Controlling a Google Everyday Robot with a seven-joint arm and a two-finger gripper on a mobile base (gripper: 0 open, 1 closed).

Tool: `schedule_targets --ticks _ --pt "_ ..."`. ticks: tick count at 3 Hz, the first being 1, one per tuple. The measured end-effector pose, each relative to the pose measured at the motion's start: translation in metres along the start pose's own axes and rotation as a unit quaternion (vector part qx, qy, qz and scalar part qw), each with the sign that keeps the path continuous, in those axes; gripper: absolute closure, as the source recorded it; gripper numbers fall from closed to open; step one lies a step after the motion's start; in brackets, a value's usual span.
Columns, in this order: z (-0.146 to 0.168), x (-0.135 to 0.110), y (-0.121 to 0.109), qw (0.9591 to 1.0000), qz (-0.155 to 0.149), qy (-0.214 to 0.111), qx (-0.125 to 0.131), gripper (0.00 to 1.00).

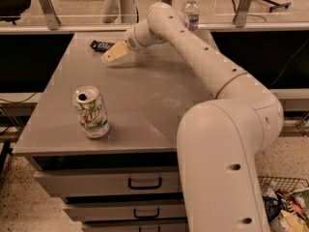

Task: Move rxbar blueberry near 7up can

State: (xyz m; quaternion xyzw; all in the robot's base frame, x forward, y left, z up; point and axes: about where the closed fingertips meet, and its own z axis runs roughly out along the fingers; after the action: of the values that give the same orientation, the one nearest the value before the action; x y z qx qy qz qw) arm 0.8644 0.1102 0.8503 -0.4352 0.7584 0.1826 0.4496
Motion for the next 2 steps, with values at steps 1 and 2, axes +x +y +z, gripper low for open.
schedule_targets --ticks 1,2 --pt "0.017 -0.006 -0.002 0.9998 0.015 -0.011 -0.004 0.00" --pt "0.030 -0.009 -0.004 0.9996 0.025 -0.011 0.001 0.18"
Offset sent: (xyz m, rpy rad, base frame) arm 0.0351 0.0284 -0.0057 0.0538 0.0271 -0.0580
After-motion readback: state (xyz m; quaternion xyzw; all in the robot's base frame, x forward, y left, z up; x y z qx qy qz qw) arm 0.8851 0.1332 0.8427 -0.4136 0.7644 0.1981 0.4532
